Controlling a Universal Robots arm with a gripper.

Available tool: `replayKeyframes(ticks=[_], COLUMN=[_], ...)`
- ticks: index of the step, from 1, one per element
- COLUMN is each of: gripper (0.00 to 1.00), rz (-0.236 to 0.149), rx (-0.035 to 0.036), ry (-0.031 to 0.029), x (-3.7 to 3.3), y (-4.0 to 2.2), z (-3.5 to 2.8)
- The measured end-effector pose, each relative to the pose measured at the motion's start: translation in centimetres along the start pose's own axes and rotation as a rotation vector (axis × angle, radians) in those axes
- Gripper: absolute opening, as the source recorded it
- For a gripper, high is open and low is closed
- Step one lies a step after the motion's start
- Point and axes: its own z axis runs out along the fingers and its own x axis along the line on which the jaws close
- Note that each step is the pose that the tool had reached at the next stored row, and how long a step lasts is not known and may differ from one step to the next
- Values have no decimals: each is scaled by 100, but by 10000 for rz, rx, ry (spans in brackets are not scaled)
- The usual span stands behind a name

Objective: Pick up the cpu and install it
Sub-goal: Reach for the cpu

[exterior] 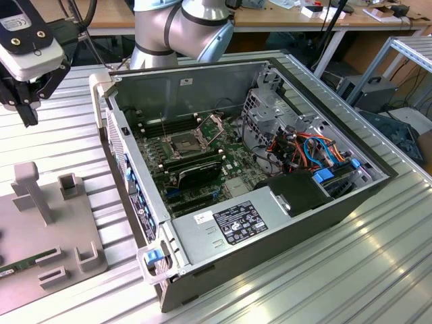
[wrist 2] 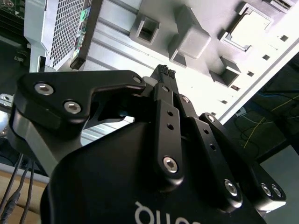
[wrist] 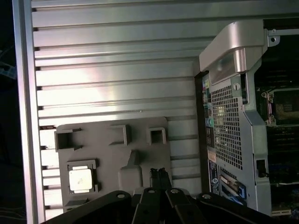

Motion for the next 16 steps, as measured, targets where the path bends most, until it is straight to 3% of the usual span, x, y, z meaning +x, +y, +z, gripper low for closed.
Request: replayKeyframes(ticks=[16], gripper=[11], rz=[-1], rx=[0], ry=[1], x=[260], y=[-20], z=[1])
